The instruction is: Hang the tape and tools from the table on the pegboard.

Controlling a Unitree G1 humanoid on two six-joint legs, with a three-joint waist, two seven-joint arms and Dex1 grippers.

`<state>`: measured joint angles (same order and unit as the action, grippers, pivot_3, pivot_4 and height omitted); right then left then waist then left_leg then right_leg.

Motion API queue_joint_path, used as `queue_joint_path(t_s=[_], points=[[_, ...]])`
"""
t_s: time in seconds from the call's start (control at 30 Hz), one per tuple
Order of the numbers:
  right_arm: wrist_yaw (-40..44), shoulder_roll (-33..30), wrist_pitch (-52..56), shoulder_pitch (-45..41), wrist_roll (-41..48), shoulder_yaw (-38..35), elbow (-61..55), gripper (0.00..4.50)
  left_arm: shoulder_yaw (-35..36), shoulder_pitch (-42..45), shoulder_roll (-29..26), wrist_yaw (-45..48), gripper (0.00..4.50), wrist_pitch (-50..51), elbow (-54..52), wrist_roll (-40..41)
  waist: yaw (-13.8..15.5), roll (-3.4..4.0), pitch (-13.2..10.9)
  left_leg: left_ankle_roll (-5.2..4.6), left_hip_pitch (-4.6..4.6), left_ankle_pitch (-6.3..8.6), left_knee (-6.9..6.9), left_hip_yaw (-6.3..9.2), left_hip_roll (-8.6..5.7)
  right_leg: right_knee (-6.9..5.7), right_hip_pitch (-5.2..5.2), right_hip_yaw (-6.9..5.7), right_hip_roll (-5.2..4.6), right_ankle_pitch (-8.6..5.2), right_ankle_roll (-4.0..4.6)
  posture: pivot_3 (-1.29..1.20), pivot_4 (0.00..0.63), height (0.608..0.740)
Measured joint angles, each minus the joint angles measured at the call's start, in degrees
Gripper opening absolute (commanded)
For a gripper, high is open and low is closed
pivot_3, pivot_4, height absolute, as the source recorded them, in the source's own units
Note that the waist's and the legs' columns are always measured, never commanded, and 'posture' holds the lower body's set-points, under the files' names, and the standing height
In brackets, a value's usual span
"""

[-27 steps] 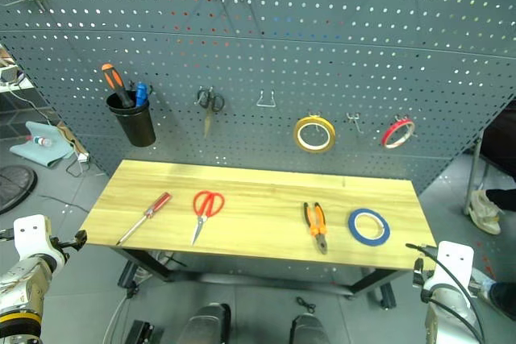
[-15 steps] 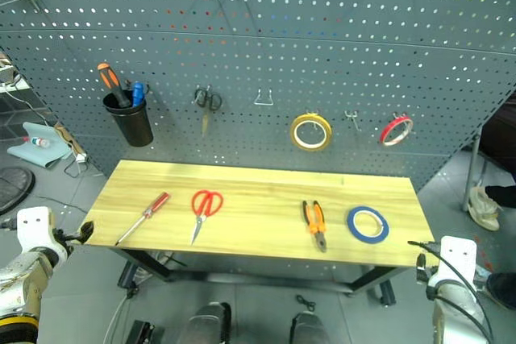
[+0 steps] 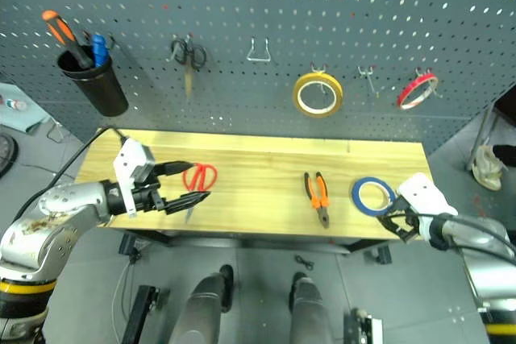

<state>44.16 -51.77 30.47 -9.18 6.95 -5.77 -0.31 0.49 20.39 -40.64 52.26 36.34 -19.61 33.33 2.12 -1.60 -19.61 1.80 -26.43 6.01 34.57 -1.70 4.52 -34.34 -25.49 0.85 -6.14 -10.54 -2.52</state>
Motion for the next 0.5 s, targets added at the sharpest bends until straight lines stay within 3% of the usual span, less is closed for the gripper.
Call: queue_joint_path(t_s=[0.13,0.5], points=[[3.5,1.3,0.2,-10.2,-1.3,6.2,8.4,4.44,-5.8,5.2,3.9,6.4,4.5,-3.2,1.5,0.2,-0.5,-0.24,-1.5,-0.6,-0.87,0.09,0.37,0.15,-0.3,-0.86,-0.84,0.4,0.01,-0.2,-0.58,0.07,0.471,0.74],[1.4,8.2,0.3,-21.0,-6.3,12.6,27.4,4.44,-11.8,10.2,12.9,9.8,4.5,-5.1,3.3,0.3,0.2,-0.3,-4.6,-0.88,-0.96,0.34,0.37,0.44,-0.67,-1.56,-0.86,0.39,-0.09,-0.7,-1.05,0.13,0.49,0.74]])
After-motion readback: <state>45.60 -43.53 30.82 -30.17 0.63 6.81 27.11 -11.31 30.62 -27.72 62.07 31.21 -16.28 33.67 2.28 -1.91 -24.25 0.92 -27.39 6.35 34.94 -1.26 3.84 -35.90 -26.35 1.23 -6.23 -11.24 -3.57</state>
